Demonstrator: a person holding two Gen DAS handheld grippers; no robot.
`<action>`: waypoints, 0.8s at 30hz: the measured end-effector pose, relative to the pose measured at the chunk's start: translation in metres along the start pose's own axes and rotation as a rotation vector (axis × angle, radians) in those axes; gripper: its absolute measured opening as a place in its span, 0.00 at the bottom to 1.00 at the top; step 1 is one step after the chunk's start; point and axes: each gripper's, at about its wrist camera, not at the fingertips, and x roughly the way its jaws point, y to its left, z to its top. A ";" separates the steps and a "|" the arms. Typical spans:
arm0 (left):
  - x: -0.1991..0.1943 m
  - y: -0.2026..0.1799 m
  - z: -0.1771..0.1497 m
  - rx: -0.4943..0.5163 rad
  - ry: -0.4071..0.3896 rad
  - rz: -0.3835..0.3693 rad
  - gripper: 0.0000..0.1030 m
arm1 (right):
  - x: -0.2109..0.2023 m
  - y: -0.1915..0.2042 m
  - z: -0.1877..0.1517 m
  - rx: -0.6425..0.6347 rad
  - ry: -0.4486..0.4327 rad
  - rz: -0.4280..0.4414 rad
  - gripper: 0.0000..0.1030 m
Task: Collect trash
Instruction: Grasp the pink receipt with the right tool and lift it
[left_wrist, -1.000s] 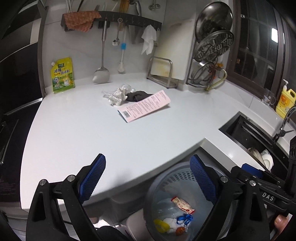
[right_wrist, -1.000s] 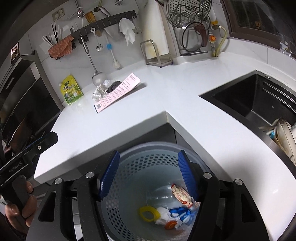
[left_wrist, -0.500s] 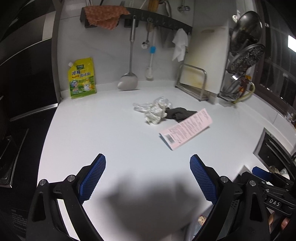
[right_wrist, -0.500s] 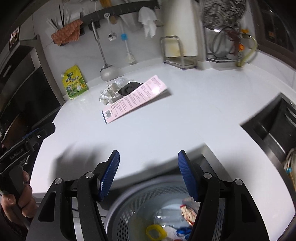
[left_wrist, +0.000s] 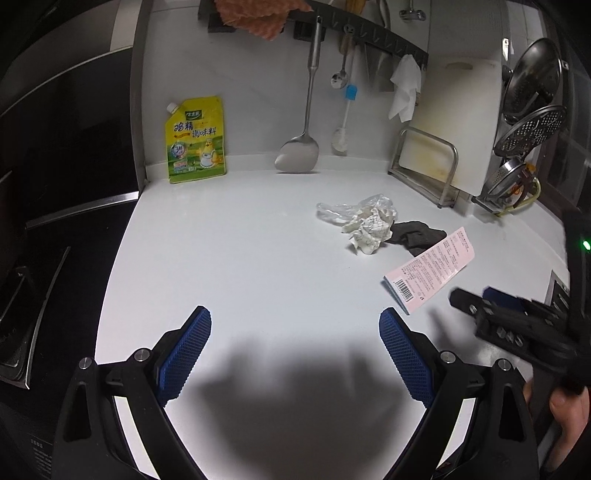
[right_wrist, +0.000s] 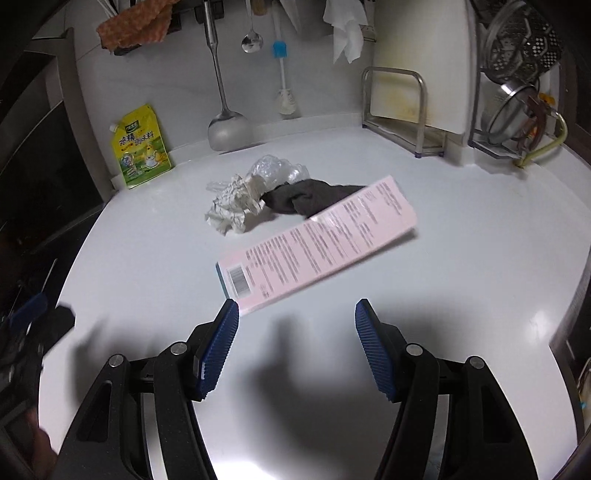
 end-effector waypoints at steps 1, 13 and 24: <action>0.001 0.002 -0.001 -0.002 0.001 0.001 0.88 | 0.005 0.004 0.004 -0.008 0.002 -0.005 0.61; 0.003 0.024 0.001 -0.046 0.008 -0.006 0.88 | 0.065 0.050 0.039 -0.100 0.053 -0.161 0.61; 0.004 0.019 0.002 -0.049 0.014 -0.021 0.88 | 0.060 0.041 0.017 -0.182 0.069 -0.288 0.61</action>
